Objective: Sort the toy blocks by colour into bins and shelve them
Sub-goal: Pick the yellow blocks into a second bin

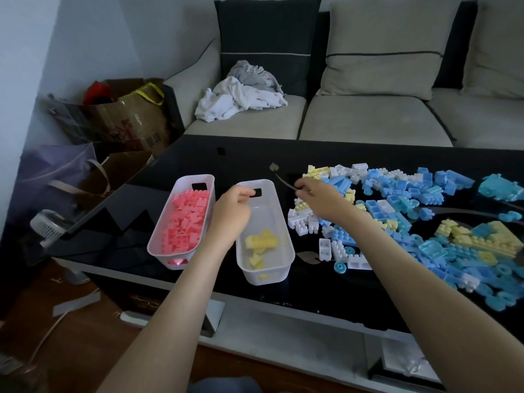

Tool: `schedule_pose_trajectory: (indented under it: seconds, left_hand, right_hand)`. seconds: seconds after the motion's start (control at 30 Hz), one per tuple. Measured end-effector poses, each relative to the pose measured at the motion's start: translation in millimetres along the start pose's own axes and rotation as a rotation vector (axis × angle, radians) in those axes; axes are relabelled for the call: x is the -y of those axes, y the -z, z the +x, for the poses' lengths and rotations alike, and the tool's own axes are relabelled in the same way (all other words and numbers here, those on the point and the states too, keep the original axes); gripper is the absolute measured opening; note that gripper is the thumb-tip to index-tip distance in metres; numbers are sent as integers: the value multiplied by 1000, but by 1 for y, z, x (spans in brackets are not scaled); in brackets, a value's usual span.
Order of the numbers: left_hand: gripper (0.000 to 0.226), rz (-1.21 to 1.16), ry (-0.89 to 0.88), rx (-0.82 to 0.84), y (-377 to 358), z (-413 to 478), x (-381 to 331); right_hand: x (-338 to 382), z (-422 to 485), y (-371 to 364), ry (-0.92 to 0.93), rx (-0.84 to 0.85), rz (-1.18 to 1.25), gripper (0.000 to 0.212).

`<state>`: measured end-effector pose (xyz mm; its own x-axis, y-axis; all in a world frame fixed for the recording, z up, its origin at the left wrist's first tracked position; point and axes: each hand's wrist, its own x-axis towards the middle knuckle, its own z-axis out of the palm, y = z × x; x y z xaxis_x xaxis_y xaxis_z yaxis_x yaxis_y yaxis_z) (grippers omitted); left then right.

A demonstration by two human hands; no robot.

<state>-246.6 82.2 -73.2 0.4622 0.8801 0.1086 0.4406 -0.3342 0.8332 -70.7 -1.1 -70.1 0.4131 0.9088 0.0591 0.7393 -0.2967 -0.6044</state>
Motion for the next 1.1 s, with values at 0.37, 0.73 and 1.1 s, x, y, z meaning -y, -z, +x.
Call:
schedule_pose_trajectory:
  seconds: [0.37,0.73,1.1]
  left_hand:
    - [24,787,-283,465,-64,61,-75]
    - [17,980,-268,722,-105,89,-55]
    - [25,945,-264,686,-112,74,-61]
  right_hand:
    - [-41,43,7,-82,307,-384,52]
    - [-62,43,26,-69,288,-202,22]
    - [-66,23,35,-30,100,-111,26]
